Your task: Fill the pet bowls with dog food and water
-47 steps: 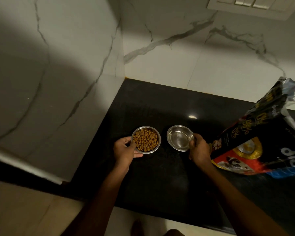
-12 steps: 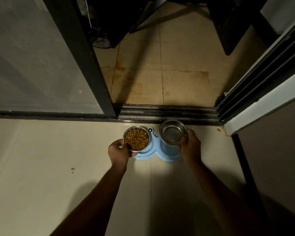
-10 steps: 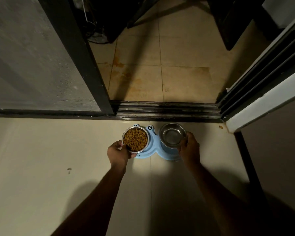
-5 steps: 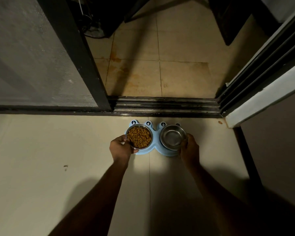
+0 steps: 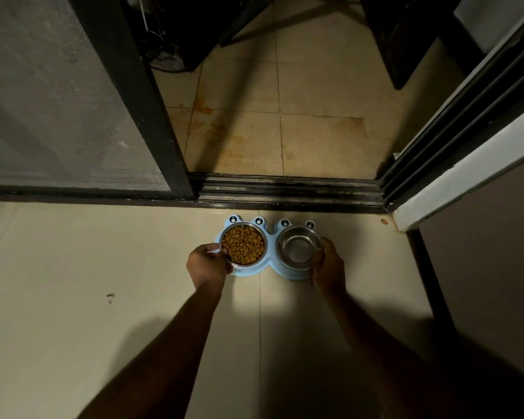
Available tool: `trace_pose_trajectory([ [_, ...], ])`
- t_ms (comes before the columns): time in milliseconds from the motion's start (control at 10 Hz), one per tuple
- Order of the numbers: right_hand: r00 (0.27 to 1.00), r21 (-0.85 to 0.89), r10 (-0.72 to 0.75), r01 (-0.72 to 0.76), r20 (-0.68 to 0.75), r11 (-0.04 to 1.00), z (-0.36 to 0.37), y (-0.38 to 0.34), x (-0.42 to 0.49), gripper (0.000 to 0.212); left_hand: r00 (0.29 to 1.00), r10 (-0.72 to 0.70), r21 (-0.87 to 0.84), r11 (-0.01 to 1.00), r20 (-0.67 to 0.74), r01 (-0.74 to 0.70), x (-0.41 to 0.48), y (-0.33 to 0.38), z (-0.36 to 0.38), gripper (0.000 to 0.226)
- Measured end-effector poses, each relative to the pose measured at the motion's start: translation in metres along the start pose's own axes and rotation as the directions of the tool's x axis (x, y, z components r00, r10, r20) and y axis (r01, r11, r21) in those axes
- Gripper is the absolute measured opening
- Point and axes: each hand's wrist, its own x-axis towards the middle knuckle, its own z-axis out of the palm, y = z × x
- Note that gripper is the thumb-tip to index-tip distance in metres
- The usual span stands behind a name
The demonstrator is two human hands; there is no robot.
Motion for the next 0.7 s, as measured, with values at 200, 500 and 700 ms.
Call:
trace_pose_trajectory([
  [200, 0.999, 0.007, 0.034, -0.034, 0.009, 0.999, 0.003, 0.000, -0.002, 0.045, 1.000, 0.006, 0.017, 1.000, 0.008, -0.006, 0.002, -0.002, -0.001, 0.016],
  [500, 0.986, -0.337, 0.094, -0.043, 0.137, 0.941, -0.005, -0.010, 0.008, 0.049, 0.989, 0.146, 0.131, 0.981, 0.007, -0.146, 0.003, -0.006, -0.002, 0.006],
  [700, 0.959, -0.471, 0.151, -0.021, 0.239, 0.882, -0.058, -0.051, -0.019, 0.055, 0.931, 0.361, 0.296, 0.884, 0.061, -0.362, -0.046, 0.010, -0.025, 0.008],
])
